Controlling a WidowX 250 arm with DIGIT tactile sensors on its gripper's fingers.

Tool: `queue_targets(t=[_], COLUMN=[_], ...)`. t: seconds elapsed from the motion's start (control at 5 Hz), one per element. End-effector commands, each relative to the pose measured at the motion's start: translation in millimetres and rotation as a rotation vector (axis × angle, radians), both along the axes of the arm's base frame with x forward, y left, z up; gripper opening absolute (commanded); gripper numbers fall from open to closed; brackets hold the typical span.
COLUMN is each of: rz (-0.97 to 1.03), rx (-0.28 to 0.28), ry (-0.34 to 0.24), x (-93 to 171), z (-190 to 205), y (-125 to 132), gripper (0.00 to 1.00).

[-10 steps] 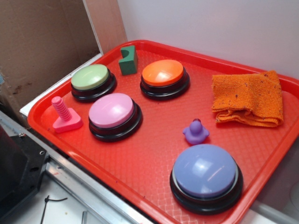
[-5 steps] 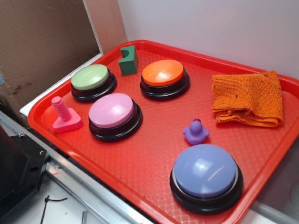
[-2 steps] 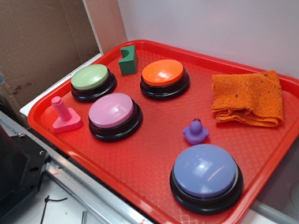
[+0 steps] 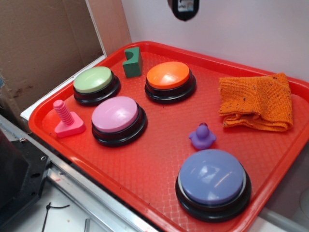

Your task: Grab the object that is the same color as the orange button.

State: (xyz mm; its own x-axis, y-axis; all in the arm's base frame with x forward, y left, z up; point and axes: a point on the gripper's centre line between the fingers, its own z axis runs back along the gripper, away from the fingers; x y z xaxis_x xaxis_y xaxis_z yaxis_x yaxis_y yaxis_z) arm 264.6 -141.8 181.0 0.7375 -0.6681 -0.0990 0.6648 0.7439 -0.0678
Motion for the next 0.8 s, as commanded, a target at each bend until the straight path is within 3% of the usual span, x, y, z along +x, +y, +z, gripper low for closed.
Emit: queue_targets(t=[0.0,0.2,0.4,0.6], rz=[-0.006,-0.081,-0.179,-0.255], rx=[-0.030,0.027,0.067,0.093], ry=[-0.064,-0.123,-0.148,-0.122], x=[-10.0,8.8,45.3,53.4], z=[14.0,0.1,-27.0,-51.1], y=[-10.7,-9.8,-7.3,-9.7], gripper=[1.00,1.00,1.00,1.00])
